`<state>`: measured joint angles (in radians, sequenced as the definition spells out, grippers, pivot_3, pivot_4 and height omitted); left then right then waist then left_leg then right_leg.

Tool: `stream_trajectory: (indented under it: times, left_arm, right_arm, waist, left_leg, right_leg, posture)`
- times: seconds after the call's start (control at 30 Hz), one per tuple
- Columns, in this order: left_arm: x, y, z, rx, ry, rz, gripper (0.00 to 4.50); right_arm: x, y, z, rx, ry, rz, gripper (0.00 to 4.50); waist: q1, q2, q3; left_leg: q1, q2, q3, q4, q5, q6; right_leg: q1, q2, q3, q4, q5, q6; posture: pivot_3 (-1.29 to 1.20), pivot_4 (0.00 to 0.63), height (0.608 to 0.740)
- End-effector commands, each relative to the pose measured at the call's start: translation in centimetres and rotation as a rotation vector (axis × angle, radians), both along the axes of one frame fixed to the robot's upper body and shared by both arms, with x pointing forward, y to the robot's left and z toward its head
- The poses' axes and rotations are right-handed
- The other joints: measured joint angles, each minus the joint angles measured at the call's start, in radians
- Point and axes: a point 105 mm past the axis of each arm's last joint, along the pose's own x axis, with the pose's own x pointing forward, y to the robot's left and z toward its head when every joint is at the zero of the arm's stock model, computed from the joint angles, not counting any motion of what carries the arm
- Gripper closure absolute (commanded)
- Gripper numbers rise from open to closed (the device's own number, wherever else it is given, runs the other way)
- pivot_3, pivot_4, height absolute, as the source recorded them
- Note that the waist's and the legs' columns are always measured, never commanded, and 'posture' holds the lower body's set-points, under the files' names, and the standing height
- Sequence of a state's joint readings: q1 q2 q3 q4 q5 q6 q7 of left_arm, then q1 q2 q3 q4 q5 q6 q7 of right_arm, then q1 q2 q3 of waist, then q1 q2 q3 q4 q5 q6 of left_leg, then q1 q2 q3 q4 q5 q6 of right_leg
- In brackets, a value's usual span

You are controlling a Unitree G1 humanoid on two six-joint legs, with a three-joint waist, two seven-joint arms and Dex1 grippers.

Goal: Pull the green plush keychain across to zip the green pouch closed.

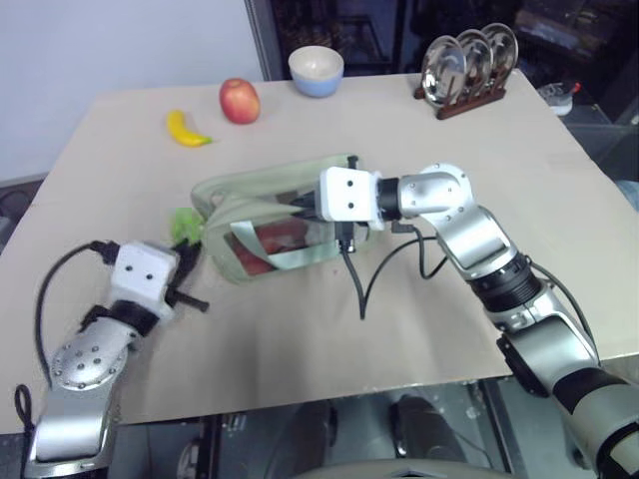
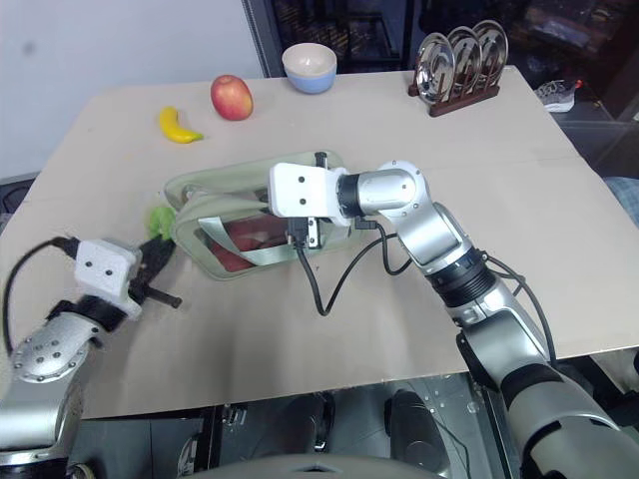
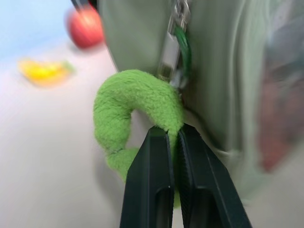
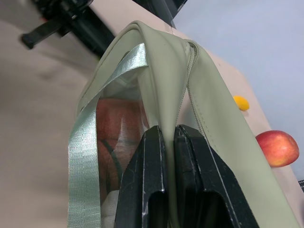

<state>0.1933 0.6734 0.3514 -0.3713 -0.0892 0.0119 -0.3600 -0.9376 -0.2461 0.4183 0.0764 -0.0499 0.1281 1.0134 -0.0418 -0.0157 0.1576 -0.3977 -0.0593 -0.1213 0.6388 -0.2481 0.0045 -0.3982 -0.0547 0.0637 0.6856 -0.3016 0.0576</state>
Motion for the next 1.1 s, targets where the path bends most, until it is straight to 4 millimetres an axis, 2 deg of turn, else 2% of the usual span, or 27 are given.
stream_trajectory:
  times: [0.03,0.2,0.3,0.37,0.47,0.53,0.57,0.63,0.83,1.1]
  left_arm:
    - [-0.3,-1.4,4.7,0.406,-0.257,-0.029,4.40]
    - [0.4,-2.7,6.8,0.718,-0.346,-0.097,4.40]
    - [1.1,-3.3,8.1,0.791,-0.375,-0.134,4.40]
    - [1.8,-3.0,8.3,0.799,-0.319,-0.163,4.40]
    - [2.4,-2.9,8.1,0.769,-0.250,-0.209,3.44]
    - [2.4,-3.3,7.8,0.726,-0.236,-0.255,2.48]
    - [2.3,-3.4,7.4,0.689,-0.204,-0.285,2.05]
    - [1.8,-3.4,6.9,0.620,-0.145,-0.337,2.05]
    - [-0.7,-2.8,7.4,0.091,0.104,-0.511,2.05]
    - [-5.4,-1.7,5.0,-0.357,0.385,-0.563,2.05]
  right_arm:
    - [-0.8,0.6,0.7,0.034,-0.012,0.035,4.50]
    - [-0.8,0.8,0.7,0.037,-0.008,0.040,4.50]
    - [-0.9,0.9,0.7,0.039,-0.007,0.043,4.50]
    - [-0.9,1.0,0.7,0.040,-0.007,0.045,4.50]
    - [-1.0,1.1,0.8,0.047,-0.006,0.045,4.50]
    - [-1.0,1.1,0.8,0.051,-0.004,0.042,4.50]
    - [-1.0,1.1,0.8,0.054,-0.003,0.039,4.50]
    - [-1.0,1.1,0.8,0.057,-0.001,0.036,4.50]
    - [-0.9,0.9,0.7,0.055,0.003,0.029,4.50]
    - [-0.9,0.8,0.5,0.049,0.006,0.026,4.50]
  waist:
    - [0.001,0.000,0.000]
    - [-0.002,0.000,0.000]
    - [-0.001,0.001,0.000]
    - [-0.002,0.000,0.000]
    - [-0.005,0.001,0.000]
    - [-0.005,0.001,0.000]
    - [-0.005,0.001,0.000]
    - [-0.006,0.001,0.000]
    - [-0.011,0.001,0.000]
    - [-0.026,0.001,0.000]
  left_leg:
    - [0.000,0.000,0.000,-0.001,0.000,0.000]
    - [0.000,0.000,0.000,-0.003,0.000,0.000]
    - [-0.001,0.000,0.000,-0.005,0.000,0.000]
    - [-0.002,0.000,0.000,-0.005,0.000,0.000]
    - [-0.002,0.000,0.001,-0.005,0.000,0.000]
    - [-0.002,0.000,0.001,-0.005,0.000,0.000]
    - [-0.002,0.000,0.001,-0.005,0.000,0.000]
    - [-0.002,0.000,0.001,-0.005,0.000,0.000]
    - [-0.002,0.001,0.001,-0.004,0.000,0.000]
    - [-0.002,0.002,0.001,-0.003,0.000,0.000]
  right_leg:
    - [0.000,0.000,-0.001,-0.001,0.000,0.000]
    - [0.000,0.000,0.000,-0.002,0.000,0.000]
    - [-0.002,0.000,0.000,-0.003,0.000,0.000]
    - [-0.002,0.000,0.000,-0.004,0.000,0.000]
    - [-0.003,0.000,0.000,-0.004,0.000,0.000]
    - [-0.003,0.000,0.000,-0.004,0.000,0.000]
    - [-0.003,0.000,0.000,-0.004,0.000,0.000]
    - [-0.003,0.000,0.000,-0.004,0.000,0.000]
    - [-0.003,0.000,-0.001,-0.003,0.000,0.000]
    - [-0.003,0.000,-0.002,-0.002,0.000,0.000]
  posture:
    - [0.00,0.150,0.740]
    - [0.00,0.150,0.740]
    - [0.00,0.150,0.740]
    - [0.00,0.150,0.740]
    - [0.00,0.150,0.740]
    - [0.00,0.150,0.740]
    - [0.00,0.150,0.740]
    - [0.00,0.150,0.740]
    - [0.00,0.150,0.740]
    - [0.00,0.150,0.740]
